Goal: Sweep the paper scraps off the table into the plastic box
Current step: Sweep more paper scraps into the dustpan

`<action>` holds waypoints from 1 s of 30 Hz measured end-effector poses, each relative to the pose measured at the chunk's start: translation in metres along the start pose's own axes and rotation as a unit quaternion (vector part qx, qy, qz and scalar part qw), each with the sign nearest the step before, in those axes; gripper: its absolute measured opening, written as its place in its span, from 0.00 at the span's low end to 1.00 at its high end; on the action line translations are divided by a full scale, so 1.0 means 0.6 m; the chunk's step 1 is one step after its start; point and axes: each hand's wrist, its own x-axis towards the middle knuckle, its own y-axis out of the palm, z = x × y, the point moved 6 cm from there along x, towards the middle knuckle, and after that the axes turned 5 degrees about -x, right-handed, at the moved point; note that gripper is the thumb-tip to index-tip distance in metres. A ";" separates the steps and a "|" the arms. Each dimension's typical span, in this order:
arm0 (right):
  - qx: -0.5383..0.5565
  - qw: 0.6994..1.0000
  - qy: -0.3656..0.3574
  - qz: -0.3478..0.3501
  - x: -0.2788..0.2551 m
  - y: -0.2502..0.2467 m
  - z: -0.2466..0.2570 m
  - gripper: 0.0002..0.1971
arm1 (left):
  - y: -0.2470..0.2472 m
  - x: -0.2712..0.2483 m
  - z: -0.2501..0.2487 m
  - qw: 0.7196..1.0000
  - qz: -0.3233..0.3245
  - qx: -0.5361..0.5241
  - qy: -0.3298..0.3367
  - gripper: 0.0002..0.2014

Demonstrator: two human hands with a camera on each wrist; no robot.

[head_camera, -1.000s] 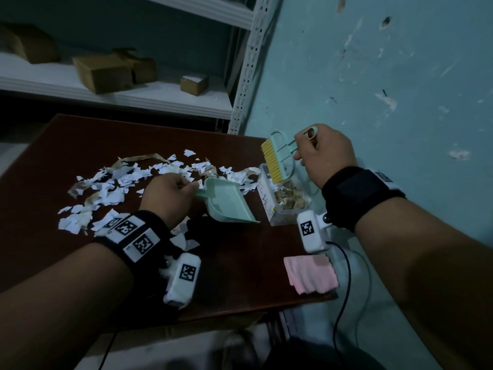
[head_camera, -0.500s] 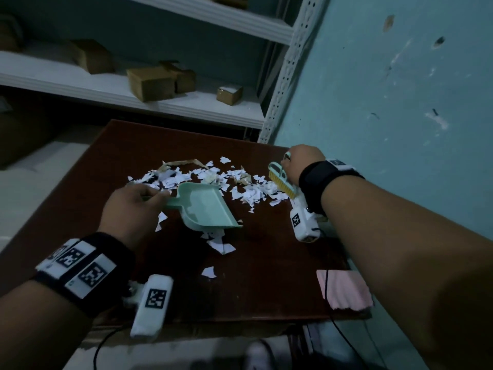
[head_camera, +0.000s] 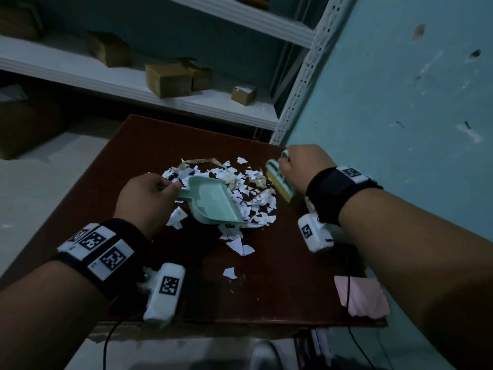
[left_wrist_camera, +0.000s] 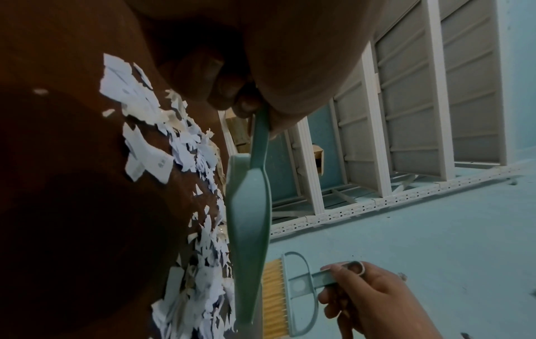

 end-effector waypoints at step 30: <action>0.162 0.980 0.085 -0.082 -0.201 -0.032 0.074 0.18 | -0.142 -0.077 0.007 0.999 -0.031 0.037 -0.019 0.14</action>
